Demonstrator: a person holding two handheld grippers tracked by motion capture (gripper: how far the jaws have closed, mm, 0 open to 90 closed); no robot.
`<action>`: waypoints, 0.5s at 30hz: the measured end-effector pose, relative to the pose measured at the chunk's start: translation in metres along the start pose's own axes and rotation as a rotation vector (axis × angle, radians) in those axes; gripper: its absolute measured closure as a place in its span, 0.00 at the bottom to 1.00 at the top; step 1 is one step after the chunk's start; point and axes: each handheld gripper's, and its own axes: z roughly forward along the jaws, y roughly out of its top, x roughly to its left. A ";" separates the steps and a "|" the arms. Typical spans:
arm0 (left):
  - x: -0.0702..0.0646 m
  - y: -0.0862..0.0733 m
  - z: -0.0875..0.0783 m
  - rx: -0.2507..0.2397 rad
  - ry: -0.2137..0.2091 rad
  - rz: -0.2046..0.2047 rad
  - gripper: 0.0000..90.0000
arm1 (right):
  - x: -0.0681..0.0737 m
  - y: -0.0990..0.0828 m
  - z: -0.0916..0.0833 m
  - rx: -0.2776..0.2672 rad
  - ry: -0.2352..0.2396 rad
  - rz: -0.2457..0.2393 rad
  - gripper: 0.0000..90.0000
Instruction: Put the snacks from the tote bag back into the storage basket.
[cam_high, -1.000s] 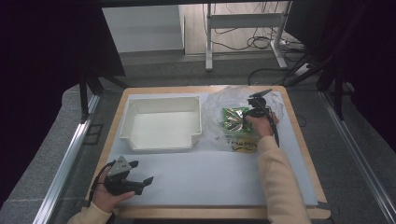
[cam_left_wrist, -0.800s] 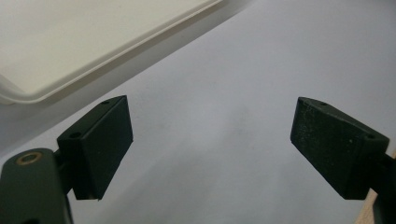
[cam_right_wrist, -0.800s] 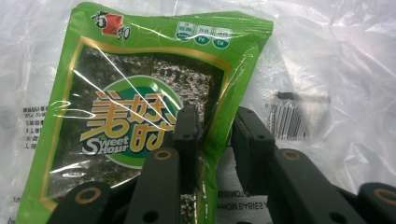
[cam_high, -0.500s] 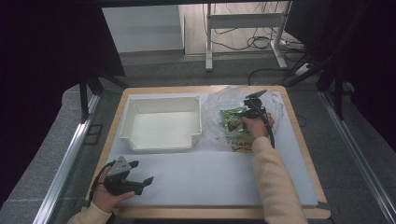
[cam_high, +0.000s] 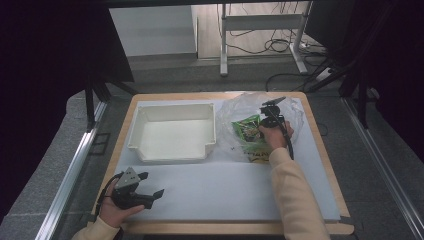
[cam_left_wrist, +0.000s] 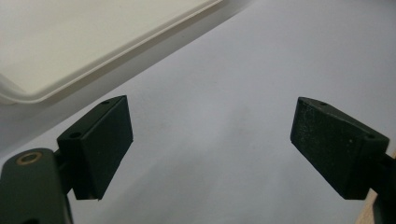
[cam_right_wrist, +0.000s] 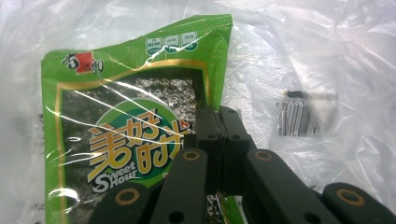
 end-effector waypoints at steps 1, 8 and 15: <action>0.000 0.000 0.000 0.000 0.000 0.000 0.14 | -0.001 0.000 -0.001 -0.004 0.012 -0.001 0.98; 0.000 0.000 0.000 -0.001 0.001 -0.001 0.14 | -0.002 0.000 -0.007 -0.030 0.029 0.000 0.99; 0.000 0.000 0.000 -0.001 0.001 -0.001 0.15 | -0.003 0.000 -0.021 -0.075 0.028 -0.024 0.99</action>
